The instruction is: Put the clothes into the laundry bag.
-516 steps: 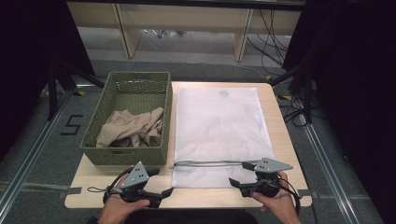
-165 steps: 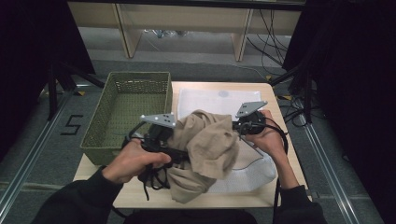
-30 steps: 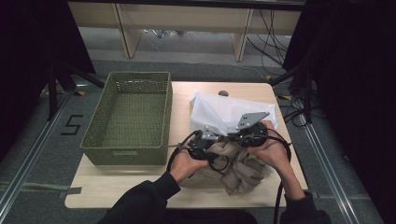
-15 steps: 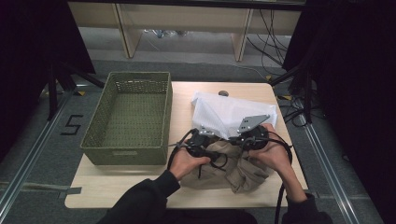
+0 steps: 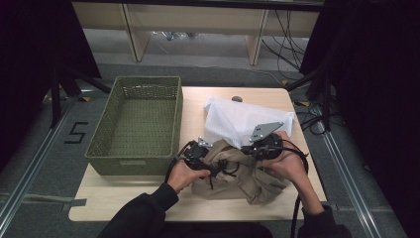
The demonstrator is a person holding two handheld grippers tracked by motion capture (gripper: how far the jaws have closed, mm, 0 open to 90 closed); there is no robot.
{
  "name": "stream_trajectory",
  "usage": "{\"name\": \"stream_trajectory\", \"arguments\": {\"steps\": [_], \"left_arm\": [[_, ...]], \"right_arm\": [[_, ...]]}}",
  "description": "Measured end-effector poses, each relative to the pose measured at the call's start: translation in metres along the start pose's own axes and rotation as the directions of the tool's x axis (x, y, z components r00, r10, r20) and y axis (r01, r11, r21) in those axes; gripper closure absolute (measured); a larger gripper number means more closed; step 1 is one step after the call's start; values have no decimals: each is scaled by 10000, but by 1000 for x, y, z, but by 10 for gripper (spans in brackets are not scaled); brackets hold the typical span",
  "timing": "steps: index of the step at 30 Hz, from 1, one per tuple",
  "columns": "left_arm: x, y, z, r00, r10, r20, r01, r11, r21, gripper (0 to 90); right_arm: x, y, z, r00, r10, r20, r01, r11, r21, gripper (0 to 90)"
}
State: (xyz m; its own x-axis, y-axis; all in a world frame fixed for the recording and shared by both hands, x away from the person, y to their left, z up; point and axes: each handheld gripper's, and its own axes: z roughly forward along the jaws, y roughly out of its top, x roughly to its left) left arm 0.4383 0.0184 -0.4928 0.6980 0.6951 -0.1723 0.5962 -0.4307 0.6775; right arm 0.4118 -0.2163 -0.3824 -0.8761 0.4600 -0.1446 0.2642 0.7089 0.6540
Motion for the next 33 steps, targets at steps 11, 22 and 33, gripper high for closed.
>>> {"name": "stream_trajectory", "arguments": {"steps": [11, 22, 33], "left_arm": [[-16, -3, -1, 9764, 421, 2116, -228, 9954, -928, 800], [-72, 39, -24, 9689, 1464, 1993, -956, 9651, -2440, 822], [-41, 32, 3, 9920, 59, 1261, 180, 9822, -1870, 607]], "right_arm": [[-1, 0, 1, 10000, -16, 69, 16, 10000, 31, 900], [1, 9, -22, 9993, -360, 47, 362, 9968, -710, 900], [8, -12, -19, 9998, -141, -143, 138, 9997, -178, 900]]}}
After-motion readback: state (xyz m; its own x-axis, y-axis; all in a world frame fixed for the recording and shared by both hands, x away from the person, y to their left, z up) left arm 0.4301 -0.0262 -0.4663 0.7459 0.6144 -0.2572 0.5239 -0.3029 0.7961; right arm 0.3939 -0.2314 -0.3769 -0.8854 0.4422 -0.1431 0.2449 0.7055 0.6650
